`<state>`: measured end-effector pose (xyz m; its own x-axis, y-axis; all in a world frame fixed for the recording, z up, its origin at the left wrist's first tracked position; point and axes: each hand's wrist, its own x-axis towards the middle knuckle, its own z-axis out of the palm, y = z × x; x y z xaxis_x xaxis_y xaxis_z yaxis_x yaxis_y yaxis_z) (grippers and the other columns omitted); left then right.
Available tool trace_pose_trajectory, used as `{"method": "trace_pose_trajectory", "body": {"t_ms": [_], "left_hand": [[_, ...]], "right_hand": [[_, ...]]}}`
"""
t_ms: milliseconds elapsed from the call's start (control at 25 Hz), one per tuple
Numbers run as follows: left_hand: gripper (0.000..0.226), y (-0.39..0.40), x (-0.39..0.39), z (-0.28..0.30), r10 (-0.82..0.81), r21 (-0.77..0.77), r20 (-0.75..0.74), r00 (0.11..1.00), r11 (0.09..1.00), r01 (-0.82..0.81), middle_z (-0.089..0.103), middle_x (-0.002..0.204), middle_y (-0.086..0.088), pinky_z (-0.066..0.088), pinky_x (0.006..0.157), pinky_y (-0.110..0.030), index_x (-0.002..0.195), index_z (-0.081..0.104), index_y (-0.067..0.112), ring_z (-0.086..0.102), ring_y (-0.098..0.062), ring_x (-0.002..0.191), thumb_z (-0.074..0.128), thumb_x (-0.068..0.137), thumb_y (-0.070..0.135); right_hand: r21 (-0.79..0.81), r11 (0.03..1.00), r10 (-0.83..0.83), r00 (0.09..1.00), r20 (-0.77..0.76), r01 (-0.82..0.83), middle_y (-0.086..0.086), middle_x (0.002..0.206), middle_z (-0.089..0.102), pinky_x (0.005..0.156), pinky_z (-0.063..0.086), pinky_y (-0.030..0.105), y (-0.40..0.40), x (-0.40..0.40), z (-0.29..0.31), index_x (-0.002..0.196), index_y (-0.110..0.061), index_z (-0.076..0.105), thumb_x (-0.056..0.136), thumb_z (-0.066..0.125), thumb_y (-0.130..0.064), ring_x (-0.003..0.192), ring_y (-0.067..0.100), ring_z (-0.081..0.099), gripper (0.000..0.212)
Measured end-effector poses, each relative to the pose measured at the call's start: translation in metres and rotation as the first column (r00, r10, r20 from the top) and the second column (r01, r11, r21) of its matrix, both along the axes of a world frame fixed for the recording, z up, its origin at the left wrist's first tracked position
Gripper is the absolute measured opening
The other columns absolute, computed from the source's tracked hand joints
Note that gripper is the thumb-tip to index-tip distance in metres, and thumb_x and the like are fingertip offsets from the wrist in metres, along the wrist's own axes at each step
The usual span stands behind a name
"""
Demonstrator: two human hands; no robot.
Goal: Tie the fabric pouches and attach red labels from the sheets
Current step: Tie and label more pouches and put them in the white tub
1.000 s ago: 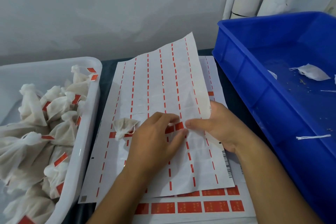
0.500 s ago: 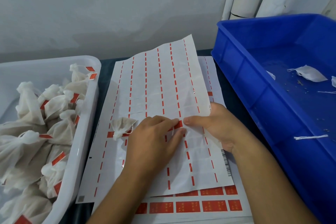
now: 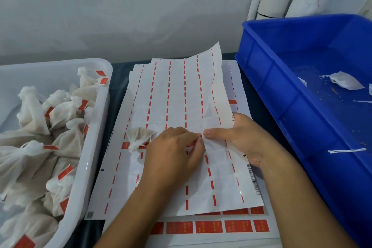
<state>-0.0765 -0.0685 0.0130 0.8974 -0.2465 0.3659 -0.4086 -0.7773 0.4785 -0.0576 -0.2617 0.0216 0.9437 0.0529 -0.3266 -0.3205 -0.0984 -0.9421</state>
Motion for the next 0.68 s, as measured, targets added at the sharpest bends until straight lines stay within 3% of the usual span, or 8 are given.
{"method": "trace_pose_trajectory", "body": {"t_ms": [120,240,520,680], "left_hand": [[0.024,0.0019,0.0006,-0.001,-0.002,-0.081,-0.077,0.997,0.997,-0.005,0.076,0.096,0.015,0.061,0.07,-0.032,0.102,0.08,0.031,0.067,-0.005,0.08,0.062,0.096,0.044],[0.016,0.0054,0.0022,-0.003,-0.014,-0.148,-0.147,0.989,0.989,-0.008,0.073,0.094,0.021,0.06,0.074,-0.023,0.1,0.076,0.036,0.065,0.001,0.082,0.064,0.096,0.045],[0.01,0.0007,0.0042,-0.0042,0.02,-0.088,-0.19,0.981,0.995,-0.037,0.062,0.082,0.025,0.045,0.064,-0.008,0.089,0.063,0.04,0.06,0.003,0.077,0.06,0.096,0.046],[0.012,0.0013,0.0051,-0.0049,0.065,-0.135,-0.24,0.969,0.986,-0.099,0.06,0.084,0.025,0.046,0.066,-0.009,0.089,0.058,0.038,0.061,-0.001,0.076,0.058,0.098,0.044]], "right_hand": [[-0.022,1.0,0.001,1.0,-0.011,-0.001,-0.011,0.106,0.079,0.084,0.063,0.05,-0.0003,0.0001,0.0002,0.118,-0.034,0.07,0.084,0.084,-0.033,0.091,0.022,0.078,0.037],[-0.017,1.0,-0.003,1.0,-0.018,0.003,-0.01,0.107,0.079,0.084,0.063,0.053,-0.0011,-0.0001,0.0013,0.119,-0.033,0.07,0.085,0.084,-0.031,0.09,0.024,0.078,0.037],[-0.069,0.998,-0.001,1.0,-0.012,0.0,-0.012,0.105,0.078,0.082,0.064,0.051,-0.0009,-0.0015,0.0053,0.118,-0.037,0.069,0.086,0.082,-0.035,0.089,0.022,0.078,0.034],[-0.095,0.995,-0.024,1.0,0.021,0.026,-0.016,0.104,0.078,0.079,0.064,0.045,-0.0071,-0.0027,0.007,0.114,-0.041,0.07,0.091,0.078,-0.036,0.087,0.014,0.078,0.024]]}}
